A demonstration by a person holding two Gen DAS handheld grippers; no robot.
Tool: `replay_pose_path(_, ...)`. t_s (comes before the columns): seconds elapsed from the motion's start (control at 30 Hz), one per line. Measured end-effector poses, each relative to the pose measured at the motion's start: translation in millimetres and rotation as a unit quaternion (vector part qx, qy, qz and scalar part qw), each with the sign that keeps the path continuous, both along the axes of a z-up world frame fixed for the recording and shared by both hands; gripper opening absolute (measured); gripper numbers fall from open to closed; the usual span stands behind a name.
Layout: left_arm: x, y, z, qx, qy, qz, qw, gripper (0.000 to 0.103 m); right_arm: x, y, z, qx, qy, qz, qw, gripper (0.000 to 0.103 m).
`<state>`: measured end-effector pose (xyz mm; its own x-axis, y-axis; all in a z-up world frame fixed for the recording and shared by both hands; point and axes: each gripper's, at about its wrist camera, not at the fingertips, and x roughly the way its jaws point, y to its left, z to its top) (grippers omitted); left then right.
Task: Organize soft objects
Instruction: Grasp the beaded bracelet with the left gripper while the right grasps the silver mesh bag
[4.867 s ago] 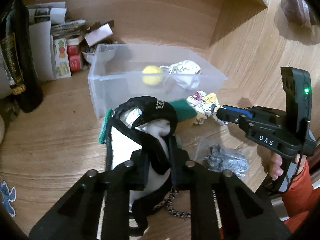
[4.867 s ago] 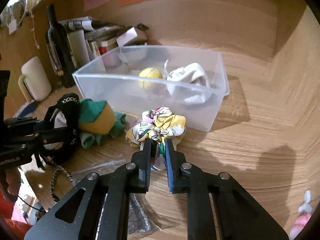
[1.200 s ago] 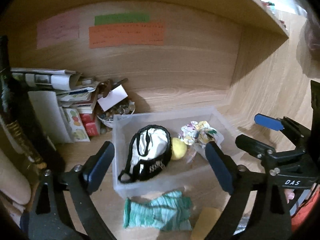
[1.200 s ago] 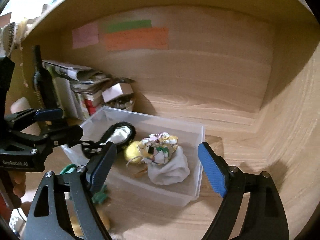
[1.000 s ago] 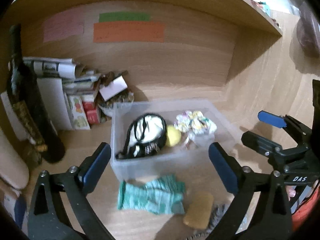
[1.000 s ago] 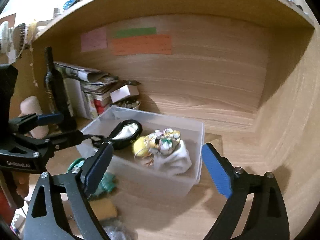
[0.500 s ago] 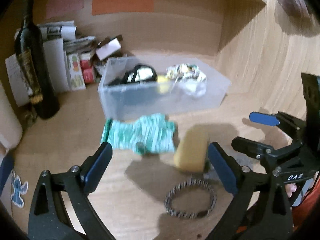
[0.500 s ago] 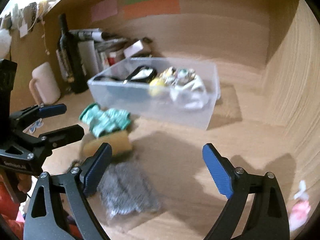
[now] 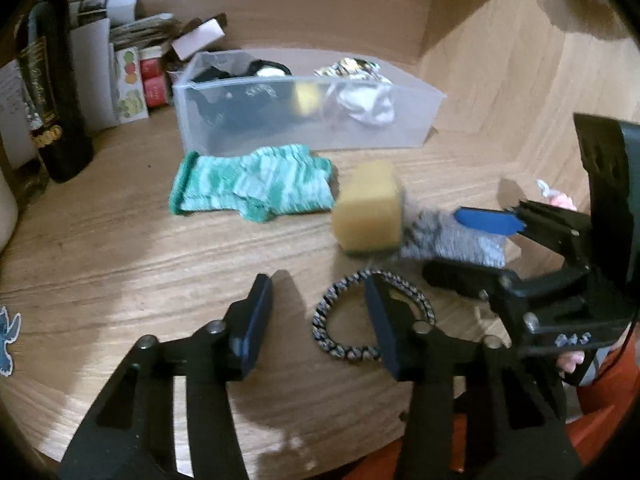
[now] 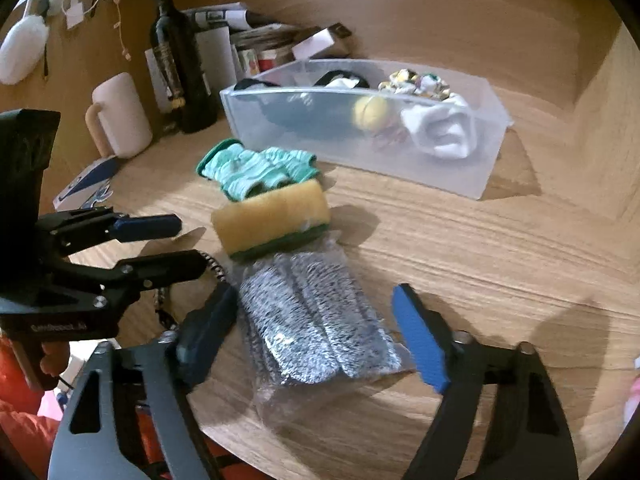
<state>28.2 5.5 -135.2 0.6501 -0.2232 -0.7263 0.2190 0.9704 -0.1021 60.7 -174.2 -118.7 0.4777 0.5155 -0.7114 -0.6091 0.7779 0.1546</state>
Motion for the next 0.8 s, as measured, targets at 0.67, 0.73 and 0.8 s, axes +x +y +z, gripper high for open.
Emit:
replay_pose_path(0.67,0.8,18.7,28.8,-0.012,-0.047,0.023,0.9985,0.005,9.2,-32.6,19.4,0.018,-0.033,-0.053,0.998,0.026)
replay_pose_path(0.73,0.8,22.3,37.1,-0.010,-0.060,0.030,0.9977,0.005,10.9,-35.7,24.4,0.021,-0.040,-0.059,0.997,0.026)
replay_pose_path(0.8,2.2,25.4,44.7,-0.009,-0.071,0.034,0.9969,0.005,13.0,-37.3,28.6,0.025,-0.046,-0.062,0.997,0.026)
